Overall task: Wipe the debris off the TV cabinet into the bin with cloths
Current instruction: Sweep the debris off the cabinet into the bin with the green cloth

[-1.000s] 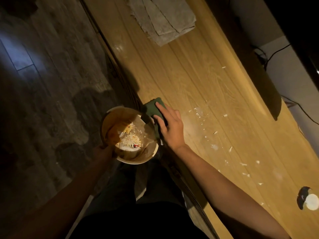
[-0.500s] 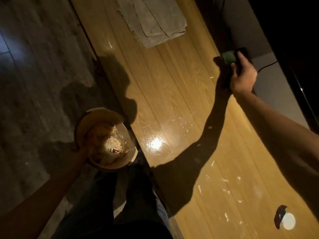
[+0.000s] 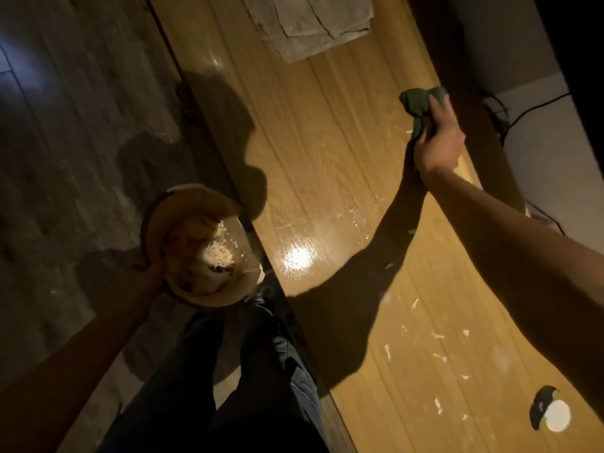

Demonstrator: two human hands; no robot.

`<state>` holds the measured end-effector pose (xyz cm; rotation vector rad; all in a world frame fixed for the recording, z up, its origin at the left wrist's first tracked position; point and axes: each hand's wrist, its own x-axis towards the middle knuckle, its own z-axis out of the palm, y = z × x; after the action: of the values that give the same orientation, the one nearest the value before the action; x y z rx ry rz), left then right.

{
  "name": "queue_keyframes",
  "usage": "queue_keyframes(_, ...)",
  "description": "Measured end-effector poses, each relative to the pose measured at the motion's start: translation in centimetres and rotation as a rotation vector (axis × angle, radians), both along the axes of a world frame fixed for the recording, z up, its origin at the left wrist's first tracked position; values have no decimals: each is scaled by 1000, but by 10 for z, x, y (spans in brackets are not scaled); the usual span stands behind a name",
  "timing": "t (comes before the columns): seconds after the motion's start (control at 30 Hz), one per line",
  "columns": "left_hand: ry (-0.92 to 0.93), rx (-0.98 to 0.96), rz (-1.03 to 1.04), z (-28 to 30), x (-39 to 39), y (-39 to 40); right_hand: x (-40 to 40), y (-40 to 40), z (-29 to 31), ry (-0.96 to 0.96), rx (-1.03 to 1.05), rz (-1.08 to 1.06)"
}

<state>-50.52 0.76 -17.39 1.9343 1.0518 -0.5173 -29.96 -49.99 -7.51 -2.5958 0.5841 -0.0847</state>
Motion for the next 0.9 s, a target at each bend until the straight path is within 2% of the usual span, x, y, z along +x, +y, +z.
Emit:
queue_keyframes(0.1,-2,44,-137,18,4,-3,-20,45,-3,-7,0,111)
queue_keyframes(0.23,-30,119,-190,41,5,-5,-47,102,-4,-20,12,191)
queue_keyframes(0.27,-17,85,-187,42,5,-4,-54,116,-4,-19,17,215)
queue_keyframes(0.33,-2,-20,-121,40,6,-3,-68,144,-3,-26,31,269)
queue_keyframes(0.43,6,-56,52,37,7,-4,-90,187,0,-23,52,350)
queue_keyframes(0.6,37,-96,104,38,8,0,-130,251,7,-12,116,422)
queue_keyframes(0.77,107,-229,112,39,3,5,-174,293,12,41,221,641)
queue_keyframes(0.9,145,-266,119,42,-3,4,-192,300,15,43,290,511)
